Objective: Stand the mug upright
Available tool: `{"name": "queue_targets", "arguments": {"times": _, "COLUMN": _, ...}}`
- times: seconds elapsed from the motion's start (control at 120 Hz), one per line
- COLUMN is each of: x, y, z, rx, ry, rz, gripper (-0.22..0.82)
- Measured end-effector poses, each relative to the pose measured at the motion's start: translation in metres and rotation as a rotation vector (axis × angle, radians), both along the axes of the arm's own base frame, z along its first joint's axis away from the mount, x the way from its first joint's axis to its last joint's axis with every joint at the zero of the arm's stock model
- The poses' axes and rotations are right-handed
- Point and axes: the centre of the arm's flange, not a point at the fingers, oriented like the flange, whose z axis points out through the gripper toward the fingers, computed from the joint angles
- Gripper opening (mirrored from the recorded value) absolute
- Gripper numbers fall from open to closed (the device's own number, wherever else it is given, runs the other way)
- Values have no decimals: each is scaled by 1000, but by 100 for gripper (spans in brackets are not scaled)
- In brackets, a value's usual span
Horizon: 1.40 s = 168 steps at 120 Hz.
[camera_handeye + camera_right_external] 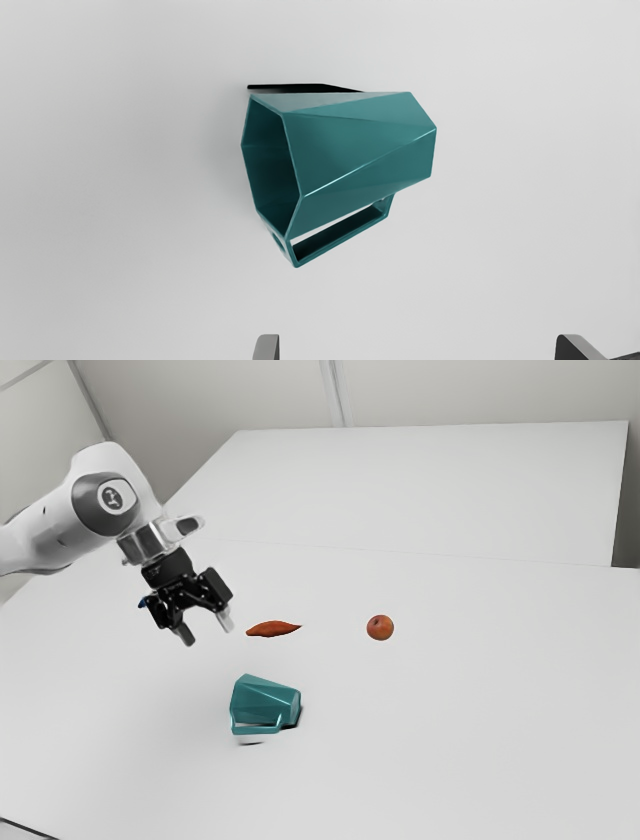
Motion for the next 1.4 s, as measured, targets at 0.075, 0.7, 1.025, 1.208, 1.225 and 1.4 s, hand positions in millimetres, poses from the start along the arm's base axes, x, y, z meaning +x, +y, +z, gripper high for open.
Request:
{"name": "queue_targets", "arguments": {"times": 0.075, "x": 1, "y": 6, "z": -11, "rx": -27, "ry": -14, "rz": -3, "gripper": 60}}
{"name": "queue_targets", "arguments": {"times": 0.7, "x": -13, "y": 58, "z": -121, "rx": -317, "ry": -64, "rz": 3, "gripper": 60}}
{"name": "queue_targets", "arguments": {"times": 1.025, "x": -8, "y": 32, "z": -149, "rx": -442, "ry": -149, "rz": -66, "gripper": 60}}
{"name": "queue_targets", "arguments": {"times": 1.208, "x": -10, "y": 30, "z": -161, "rx": -485, "ry": -184, "rz": -80, "gripper": 60}}
{"name": "queue_targets", "arguments": {"times": 1.225, "x": -11, "y": 30, "z": -162, "rx": -489, "ry": -185, "rz": -82, "gripper": 60}}
{"name": "queue_targets", "arguments": {"times": 1.4, "x": -16, "y": 33, "z": -169, "rx": -524, "ry": -210, "rz": -94, "gripper": 41}}
